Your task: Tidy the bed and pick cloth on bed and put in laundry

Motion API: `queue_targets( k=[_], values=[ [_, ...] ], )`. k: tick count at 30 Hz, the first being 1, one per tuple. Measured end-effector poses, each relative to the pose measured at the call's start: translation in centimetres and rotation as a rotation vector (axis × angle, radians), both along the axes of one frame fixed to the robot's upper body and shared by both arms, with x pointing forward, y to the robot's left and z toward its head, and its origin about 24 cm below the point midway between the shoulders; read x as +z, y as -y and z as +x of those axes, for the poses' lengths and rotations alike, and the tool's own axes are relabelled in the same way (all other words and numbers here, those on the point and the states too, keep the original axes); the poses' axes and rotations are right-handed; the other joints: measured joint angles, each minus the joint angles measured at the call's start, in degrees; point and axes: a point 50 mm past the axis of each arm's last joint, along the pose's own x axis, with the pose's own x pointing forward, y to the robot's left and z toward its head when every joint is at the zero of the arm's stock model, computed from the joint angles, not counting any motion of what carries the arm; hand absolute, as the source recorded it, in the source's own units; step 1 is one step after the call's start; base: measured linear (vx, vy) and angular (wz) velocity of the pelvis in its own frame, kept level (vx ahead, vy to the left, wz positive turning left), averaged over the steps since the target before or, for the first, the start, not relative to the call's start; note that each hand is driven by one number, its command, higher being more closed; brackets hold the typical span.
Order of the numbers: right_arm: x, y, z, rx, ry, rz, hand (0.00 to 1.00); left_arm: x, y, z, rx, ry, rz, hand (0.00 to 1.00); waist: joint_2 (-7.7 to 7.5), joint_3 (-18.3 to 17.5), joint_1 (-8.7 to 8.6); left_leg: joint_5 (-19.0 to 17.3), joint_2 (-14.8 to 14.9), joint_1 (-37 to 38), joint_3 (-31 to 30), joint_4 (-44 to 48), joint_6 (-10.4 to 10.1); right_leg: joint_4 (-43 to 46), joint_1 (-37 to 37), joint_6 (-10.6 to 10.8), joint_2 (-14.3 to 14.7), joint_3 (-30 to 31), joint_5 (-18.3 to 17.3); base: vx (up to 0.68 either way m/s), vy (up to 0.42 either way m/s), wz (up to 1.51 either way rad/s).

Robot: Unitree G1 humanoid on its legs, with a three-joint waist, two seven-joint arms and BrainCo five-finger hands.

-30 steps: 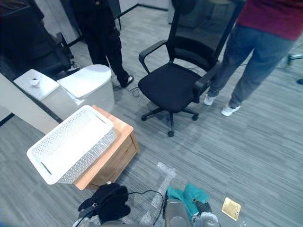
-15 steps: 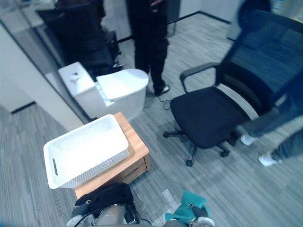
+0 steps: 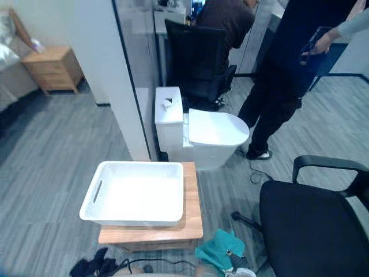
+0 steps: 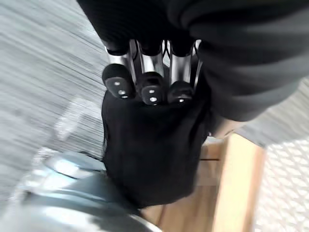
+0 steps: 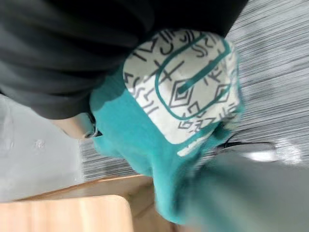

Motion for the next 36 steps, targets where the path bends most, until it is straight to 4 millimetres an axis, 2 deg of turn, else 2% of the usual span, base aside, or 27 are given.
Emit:
queue_targets(
  k=[2,4,6,7,12,13,14,15,16,17,18,19,20,22,23,24,25,27,28,29,30,31,32,33,36],
  values=[
    [-0.1,0.1,-0.5,-0.005,-0.008,-0.003,1.0,0.0,0.0,0.0,0.008,0.005,-0.001,1.0,-0.05,0.21,-0.33,-1.38,1.52,-1.4,5.68,4.02,-0.59,-2.15,3.01,-0.24,-0.12,-3.44,0.48,0.1,-0.047,0.8],
    [-0.3,0.0,-1.4,-0.007,-0.032,-0.001,1.0,0.1,-0.2,0.1,0.021,0.016,0.005,1.0,-0.39,0.26,0.58,-3.05,4.43,-2.35,14.13,8.26,-0.91,-4.0,5.72,-0.21,-0.1,-6.36,0.9,0.1,-0.011,0.55],
    [-0.3,0.0,-1.5,-0.011,-0.039,0.002,1.0,0.1,-0.1,-0.5,0.03,0.0,0.004,1.0,-0.33,0.27,1.13,-3.1,4.27,-1.35,14.83,7.89,-1.06,-5.28,6.75,0.24,-0.12,-5.86,1.68,0.1,0.04,-0.06],
    [-0.4,0.3,-1.6,-0.019,-0.043,0.0,1.0,0.1,-0.2,-0.8,0.029,-0.008,0.004,1.0,0.02,0.2,0.89,-3.03,4.05,-0.61,15.08,7.32,-0.98,-6.28,7.92,0.56,-0.24,-5.64,2.26,0.09,0.053,-0.17],
    [-0.9,0.1,-3.3,-0.059,-0.102,0.023,1.0,0.2,-0.7,-1.2,0.023,-0.018,0.019,1.0,-1.03,0.26,-0.47,-2.91,3.25,-0.97,14.11,7.35,-0.73,-8.88,8.29,1.28,-1.21,-5.74,4.01,0.0,0.013,-0.01],
    [-1.0,0.0,-3.7,-0.064,-0.114,0.027,1.0,0.2,-0.8,-1.2,0.025,-0.017,0.02,1.0,-1.96,0.45,-0.73,-3.71,2.87,-1.69,12.66,8.35,-0.78,-9.6,8.23,1.3,-2.08,-5.99,4.16,-0.04,-0.018,0.04],
    [-1.0,0.0,-3.8,-0.066,-0.117,0.028,1.0,0.1,-0.5,-1.3,0.022,-0.02,0.012,1.0,-1.16,0.48,-1.64,-5.2,4.63,-3.28,11.47,12.27,-0.4,-10.13,8.13,1.89,-2.49,-6.28,4.51,-0.02,-0.066,0.06],
    [-0.9,0.2,-3.8,-0.065,-0.119,0.021,1.0,0.0,-0.3,-1.4,0.019,-0.027,0.006,1.0,-0.71,0.37,-2.02,-5.48,5.84,-4.06,10.8,14.04,-0.78,-10.31,7.95,2.19,-2.76,-6.34,4.66,0.0,-0.156,0.09],
    [-1.0,0.8,-4.7,-0.067,-0.14,0.006,1.0,-0.1,0.2,-1.5,0.012,-0.034,-0.007,1.0,0.28,0.24,-2.99,-5.38,8.76,-5.07,8.79,15.77,-1.17,-10.83,7.47,3.52,-3.7,-6.25,5.34,0.0,-0.144,0.04],
    [-0.9,0.9,-4.7,-0.068,-0.141,0.003,1.0,-0.1,0.3,-1.6,0.011,-0.034,-0.009,1.0,0.64,0.09,-3.18,-5.31,9.76,-5.15,8.21,15.35,-1.27,-11.04,7.01,4.1,-4.09,-6.25,5.61,0.01,-0.097,0.01],
    [-0.9,0.9,-4.8,-0.069,-0.143,0.001,1.0,-0.2,0.5,-1.6,0.01,-0.035,-0.014,1.0,1.3,-0.31,-3.24,-4.79,11.06,-5.29,7.24,14.13,-2.08,-11.51,6.23,5.12,-4.4,-6.16,6.14,0.0,0.068,-0.02],
    [-1.0,0.9,-5.1,-0.072,-0.155,0.002,1.0,-0.2,0.7,-1.5,0.007,-0.031,-0.019,1.0,1.91,-0.61,-3.2,-5.66,11.63,-4.58,6.52,10.69,-7.05,-12.27,5.55,6.77,-5.1,-5.94,7.05,0.0,0.231,-0.15],
    [-1.2,0.2,-5.3,-0.075,-0.168,0.019,1.0,0.0,-0.2,-1.3,-0.014,-0.026,0.002,1.0,0.0,-0.96,-2.98,-4.91,8.42,-4.31,7.67,9.01,-5.97,-12.95,5.3,8.19,-7.91,-5.78,8.78,0.01,0.294,-0.18],
    [-1.4,-1.1,-5.2,-0.071,-0.17,0.055,1.0,0.2,-1.4,-1.5,-0.052,-0.038,0.033,1.0,-3.23,-2.04,-3.17,-4.23,5.38,-4.17,8.42,7.2,-4.91,-13.85,5.02,9.57,-10.74,-6.27,11.48,0.0,0.259,-0.11],
    [-1.5,-1.5,-5.2,-0.072,-0.169,0.063,1.0,0.2,-1.5,-1.4,-0.079,-0.044,0.032,1.0,-4.02,-2.24,-3.22,-3.92,4.51,-3.15,9.05,5.92,-4.34,-13.83,4.87,10.07,-11.58,-6.24,13.51,-0.05,0.259,-0.17],
    [-1.4,-1.4,-5.1,-0.07,-0.166,0.06,1.0,0.2,-1.5,-0.9,-0.113,-0.037,0.031,1.0,-3.89,-2.32,-2.92,-3.68,4.3,-1.75,9.77,4.25,-3.67,-12.66,3.94,9.27,-11.6,-6.19,16.46,-0.11,0.232,-0.34],
    [-1.3,-1.3,-4.5,-0.059,-0.146,0.052,1.0,0.2,-1.4,-0.1,-0.169,-0.029,0.038,1.0,-3.45,-2.5,-2.89,-3.03,4.31,-1.06,11.0,2.37,-2.69,-9.71,1.27,6.75,-11.03,-6.4,18.55,-0.14,0.178,-0.37],
    [-1.1,-1.2,-3.5,-0.018,-0.121,0.038,1.0,0.3,-1.3,0.8,-0.221,-0.017,0.044,1.0,-3.06,-2.64,-3.0,-1.75,4.1,-0.83,12.61,0.11,-1.48,-6.84,-2.21,3.78,-10.76,-9.5,20.6,-0.14,0.08,-0.39],
    [-1.0,-1.2,-3.2,-0.007,-0.116,0.033,1.0,0.4,-1.4,1.2,-0.238,-0.011,0.048,1.0,-3.11,-2.63,-3.13,-1.26,3.85,-0.8,13.22,-0.61,-0.95,-5.97,-3.09,3.92,-10.51,-10.71,20.18,-0.1,-0.012,-0.36],
    [-1.0,-1.2,-3.1,-0.002,-0.114,0.028,1.0,0.4,-1.4,1.6,-0.264,-0.006,0.047,1.0,-3.07,-2.6,-3.24,-0.78,3.38,-0.92,13.12,-0.94,-0.7,-5.44,-3.35,5.32,-9.24,-10.75,17.96,-0.04,-0.077,-0.2],
    [-1.0,-1.2,-3.1,-0.003,-0.114,0.027,1.0,0.4,-1.4,1.8,-0.274,-0.002,0.048,1.0,-3.04,-2.59,-3.22,-0.66,3.14,-0.99,13.1,-1.09,-0.52,-5.39,-3.22,5.68,-8.19,-10.02,16.09,0.0,-0.179,-0.06],
    [-1.0,-1.3,-3.0,-0.003,-0.114,0.027,1.0,0.5,-1.4,2.2,-0.296,0.002,0.056,1.0,-3.04,-2.58,-3.22,-0.37,2.72,-1.31,12.81,-1.26,-0.14,-4.94,-3.0,5.84,-5.28,-6.65,11.52,0.04,-0.224,0.16],
    [-1.0,-1.3,-3.0,-0.007,-0.111,0.029,1.0,0.5,-1.5,2.6,-0.306,0.006,0.059,1.0,-3.03,-2.57,-3.49,-0.24,2.01,-1.98,11.83,-0.81,-0.03,-4.7,-2.46,5.11,-2.39,-2.9,6.78,0.07,-0.206,0.33],
    [-1.0,-1.4,-2.9,-0.014,-0.105,0.036,1.0,0.5,-1.5,2.8,-0.31,0.009,0.06,1.0,-2.87,-2.2,-3.51,-0.07,1.38,-1.9,10.95,-0.52,-0.06,-5.47,-1.27,2.66,-1.97,-2.21,4.7,0.07,-0.149,0.55],
    [-0.8,-0.3,-2.9,-0.04,-0.096,0.016,1.0,0.5,-0.7,3.6,-0.329,0.023,0.051,1.0,-1.35,-0.26,-3.82,2.01,2.05,1.06,8.74,-3.42,-0.92,-6.82,2.17,2.51,-1.29,-4.27,4.57,0.0,-0.102,0.41]
  ],
)
